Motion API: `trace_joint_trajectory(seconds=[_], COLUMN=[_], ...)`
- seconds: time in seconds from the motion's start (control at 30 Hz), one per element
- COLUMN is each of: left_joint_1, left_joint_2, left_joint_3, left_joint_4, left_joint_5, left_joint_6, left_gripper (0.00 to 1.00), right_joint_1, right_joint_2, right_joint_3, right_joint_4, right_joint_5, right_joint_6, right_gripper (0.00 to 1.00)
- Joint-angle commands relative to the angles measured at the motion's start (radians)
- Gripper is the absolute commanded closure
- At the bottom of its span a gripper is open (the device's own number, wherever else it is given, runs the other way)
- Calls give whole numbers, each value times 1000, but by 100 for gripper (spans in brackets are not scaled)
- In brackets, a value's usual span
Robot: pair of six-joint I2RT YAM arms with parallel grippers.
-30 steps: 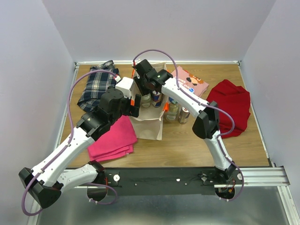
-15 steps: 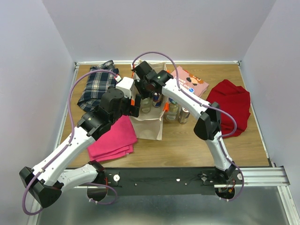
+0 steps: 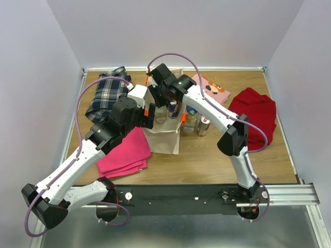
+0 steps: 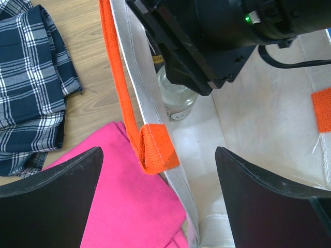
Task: Take the beverage out of the canvas bag
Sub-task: Take out the drink from the canvas bag.
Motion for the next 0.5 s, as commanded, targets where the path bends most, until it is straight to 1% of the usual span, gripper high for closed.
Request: trace_joint_trajectory(seconds=[0.0,0.47], left_joint_1=[6,6], left_joint_2=[-8,-12], left_joint_3=[34,40], left_joint_4=[-4,-21], left_joint_5=[-24,-39], left_joint_6=[-22,-28], left_gripper=[1,1], right_joint_1=[13,14], right_joint_2=[-76,-104], right_joint_3=[85,57], right_joint_4=[17,20], right_joint_5=[-36,-76], right_joint_6=[14,28], right_gripper=[99,99])
